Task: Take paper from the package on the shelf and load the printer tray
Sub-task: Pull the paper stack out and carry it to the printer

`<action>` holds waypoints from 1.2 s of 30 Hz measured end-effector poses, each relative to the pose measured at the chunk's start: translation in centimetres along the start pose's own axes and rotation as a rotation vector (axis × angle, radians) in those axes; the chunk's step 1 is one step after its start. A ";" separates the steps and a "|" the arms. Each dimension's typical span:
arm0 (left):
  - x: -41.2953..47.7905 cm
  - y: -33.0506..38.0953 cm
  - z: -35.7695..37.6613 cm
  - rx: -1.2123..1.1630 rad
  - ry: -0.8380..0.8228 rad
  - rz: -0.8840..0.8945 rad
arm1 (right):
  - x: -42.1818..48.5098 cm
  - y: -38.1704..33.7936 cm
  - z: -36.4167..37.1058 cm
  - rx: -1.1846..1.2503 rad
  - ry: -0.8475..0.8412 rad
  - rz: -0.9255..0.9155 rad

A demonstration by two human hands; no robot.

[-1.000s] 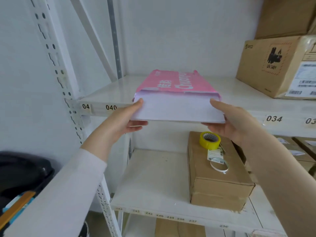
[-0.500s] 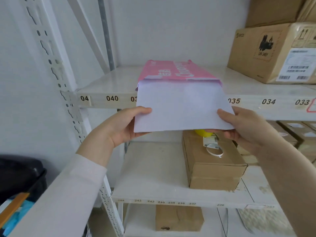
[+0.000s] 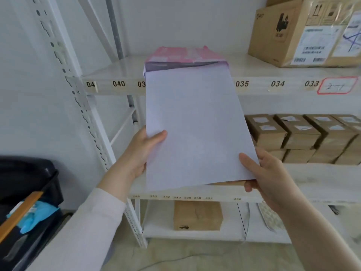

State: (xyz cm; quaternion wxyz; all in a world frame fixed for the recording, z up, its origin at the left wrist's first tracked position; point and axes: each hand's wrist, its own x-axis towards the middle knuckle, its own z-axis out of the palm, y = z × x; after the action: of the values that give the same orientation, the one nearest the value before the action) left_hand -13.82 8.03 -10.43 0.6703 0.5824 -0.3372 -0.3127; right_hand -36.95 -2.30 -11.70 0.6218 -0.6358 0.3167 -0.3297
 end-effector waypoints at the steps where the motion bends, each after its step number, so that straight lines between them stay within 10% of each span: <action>1: -1.1 -0.7 0.3 0.000 0.012 0.012 | -0.8 0.8 -0.3 -0.006 -0.013 0.002; 12: -11.8 -8.6 2.5 0.026 -0.003 0.012 | -8.5 6.4 -4.7 0.080 -0.227 0.157; 36: -23.7 -19.7 29.1 0.068 -0.761 -0.516 | -36.2 17.9 -20.7 0.303 0.843 0.236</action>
State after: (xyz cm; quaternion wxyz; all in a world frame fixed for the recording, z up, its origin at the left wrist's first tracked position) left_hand -51.81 8.21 -29.35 0.3796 0.5126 -0.4134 -0.6498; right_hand -74.69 14.60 -30.33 0.5578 -0.3079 0.5606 -0.5290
